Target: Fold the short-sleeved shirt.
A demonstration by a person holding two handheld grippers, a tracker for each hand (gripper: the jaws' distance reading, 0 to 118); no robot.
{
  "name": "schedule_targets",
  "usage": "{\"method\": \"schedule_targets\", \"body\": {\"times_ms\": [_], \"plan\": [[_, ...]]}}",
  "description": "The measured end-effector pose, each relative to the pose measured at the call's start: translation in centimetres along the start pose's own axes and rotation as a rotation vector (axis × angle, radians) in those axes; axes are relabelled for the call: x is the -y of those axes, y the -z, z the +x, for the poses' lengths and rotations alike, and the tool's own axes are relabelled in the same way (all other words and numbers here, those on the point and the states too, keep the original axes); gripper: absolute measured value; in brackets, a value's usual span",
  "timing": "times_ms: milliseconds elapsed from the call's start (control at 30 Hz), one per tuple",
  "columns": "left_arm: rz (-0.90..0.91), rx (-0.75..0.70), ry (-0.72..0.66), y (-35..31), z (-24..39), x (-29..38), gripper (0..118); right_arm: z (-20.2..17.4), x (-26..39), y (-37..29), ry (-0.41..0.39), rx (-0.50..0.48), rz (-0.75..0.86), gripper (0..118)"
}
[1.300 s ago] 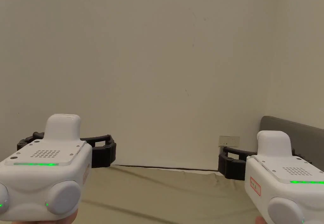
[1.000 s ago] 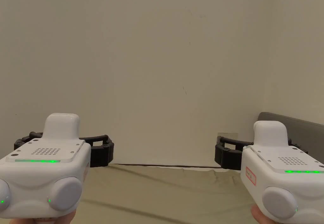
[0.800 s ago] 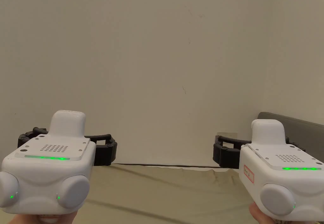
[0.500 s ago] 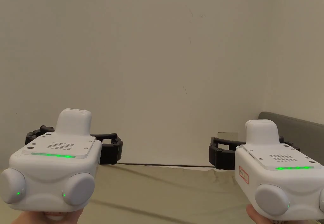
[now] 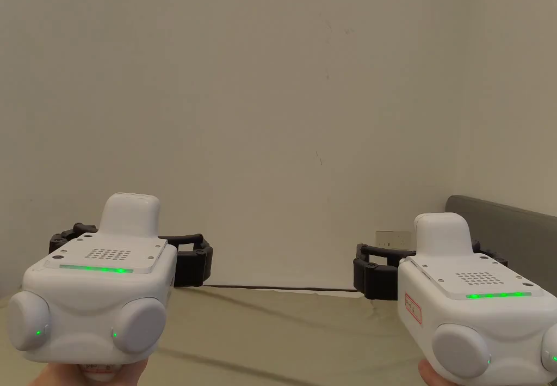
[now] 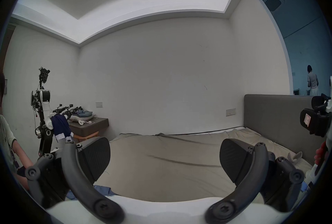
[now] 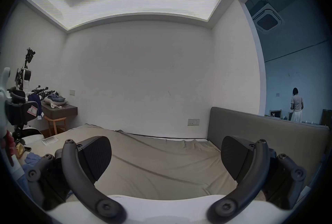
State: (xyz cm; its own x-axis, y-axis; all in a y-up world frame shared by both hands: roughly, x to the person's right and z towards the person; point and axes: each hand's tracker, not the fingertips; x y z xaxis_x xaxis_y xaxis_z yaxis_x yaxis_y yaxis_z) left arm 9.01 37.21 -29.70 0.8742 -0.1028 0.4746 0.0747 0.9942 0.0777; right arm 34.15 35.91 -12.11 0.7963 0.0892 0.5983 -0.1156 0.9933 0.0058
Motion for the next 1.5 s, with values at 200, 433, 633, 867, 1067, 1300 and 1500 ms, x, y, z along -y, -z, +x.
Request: {"method": "schedule_targets", "body": {"times_ms": [200, 433, 633, 867, 1067, 1300, 1500], "plan": [[0.003, 0.012, -0.017, 0.1, -0.2, 0.3, 118, -0.2, 0.3, 0.4, -0.007, -0.011, -0.014, 118], [-0.024, 0.128, 0.035, 0.8, 0.4, 1.6, 0, -1.0, 1.7, -0.2, -0.013, -0.052, -0.033, 40], [-0.086, 0.11, 0.038, 0.7, 0.3, 4.5, 0, -1.9, 4.1, -0.4, -0.088, -0.113, -0.13, 2], [-0.34, -0.163, 0.001, -4.3, -11.0, 13.0, 0, -13.8, 8.2, -2.1, -0.192, -0.473, -0.193, 2], [-0.634, -0.425, -0.13, -12.2, -22.7, 23.7, 0, -29.3, 15.5, -4.2, -0.2, -0.838, -0.396, 2], [-0.753, -0.397, -0.257, -12.4, -26.2, 28.4, 22, -34.8, 19.2, -3.5, -0.215, -0.897, -0.501, 2], [-0.807, -0.149, -0.315, -0.9, -22.1, 32.0, 99, -30.1, 19.9, -0.4, -0.213, -0.757, -0.524, 2]]}}
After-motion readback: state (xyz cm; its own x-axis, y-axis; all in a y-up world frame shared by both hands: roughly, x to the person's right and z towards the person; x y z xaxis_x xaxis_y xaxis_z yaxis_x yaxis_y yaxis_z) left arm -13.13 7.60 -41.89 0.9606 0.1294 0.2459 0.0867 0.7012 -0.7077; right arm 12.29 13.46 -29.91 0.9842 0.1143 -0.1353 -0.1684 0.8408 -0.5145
